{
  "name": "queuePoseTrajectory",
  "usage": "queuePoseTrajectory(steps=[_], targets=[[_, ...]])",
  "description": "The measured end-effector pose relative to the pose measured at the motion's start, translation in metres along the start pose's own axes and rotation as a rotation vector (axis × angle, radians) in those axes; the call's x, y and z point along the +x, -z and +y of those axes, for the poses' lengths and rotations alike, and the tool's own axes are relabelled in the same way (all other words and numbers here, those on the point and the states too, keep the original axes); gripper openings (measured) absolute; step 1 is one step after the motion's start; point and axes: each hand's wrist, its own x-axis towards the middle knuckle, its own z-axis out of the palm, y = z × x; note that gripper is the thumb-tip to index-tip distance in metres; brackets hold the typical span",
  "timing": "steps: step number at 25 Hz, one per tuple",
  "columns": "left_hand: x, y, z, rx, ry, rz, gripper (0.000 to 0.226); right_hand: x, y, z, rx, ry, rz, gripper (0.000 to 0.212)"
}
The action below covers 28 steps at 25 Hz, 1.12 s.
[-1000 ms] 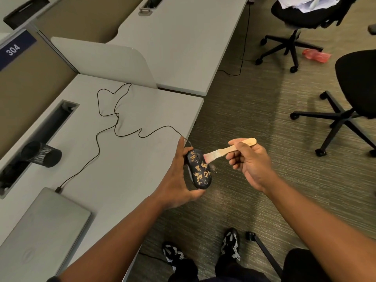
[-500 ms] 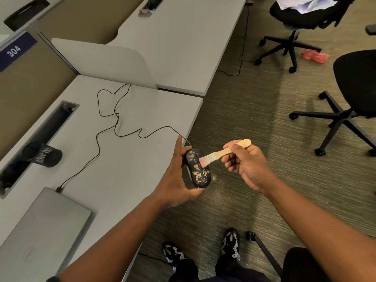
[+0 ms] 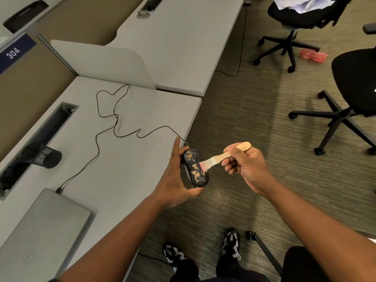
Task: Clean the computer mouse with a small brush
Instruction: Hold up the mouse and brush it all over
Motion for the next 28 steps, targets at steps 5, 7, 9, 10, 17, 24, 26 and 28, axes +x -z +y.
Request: queuePoseTrajectory(steps=[5, 7, 9, 10, 17, 24, 26, 28], targets=[[0.003, 0.0, -0.001, -0.002, 0.0, 0.0, 0.15, -0.001, 0.008, -0.003, 0.013, 0.01, 0.052, 0.02], [0.005, 0.0, -0.001, -0.009, 0.0, -0.002, 0.151, -0.004, 0.005, -0.004, 0.045, -0.005, 0.015, 0.02], [0.006, -0.001, -0.001, -0.014, 0.0, 0.0, 0.151, -0.004, 0.002, -0.003, 0.051, -0.019, -0.016, 0.02], [0.007, -0.001, -0.001, -0.014, 0.002, 0.001, 0.152, -0.004, 0.002, -0.003, 0.046, -0.023, -0.014, 0.02], [0.009, 0.0, -0.003, -0.013, 0.007, -0.001, 0.153, -0.003, 0.008, -0.002, 0.061, 0.003, 0.007, 0.02], [0.012, 0.001, -0.004, -0.02, 0.013, 0.019, 0.153, 0.0, 0.01, -0.001, 0.039, 0.023, 0.057, 0.021], [0.012, 0.0, -0.004, -0.02, 0.006, 0.022, 0.152, -0.002, 0.007, -0.002, 0.071, 0.019, 0.007, 0.021], [0.012, -0.001, -0.004, -0.022, 0.004, 0.029, 0.152, -0.003, 0.003, -0.001, 0.073, 0.008, -0.033, 0.021]])
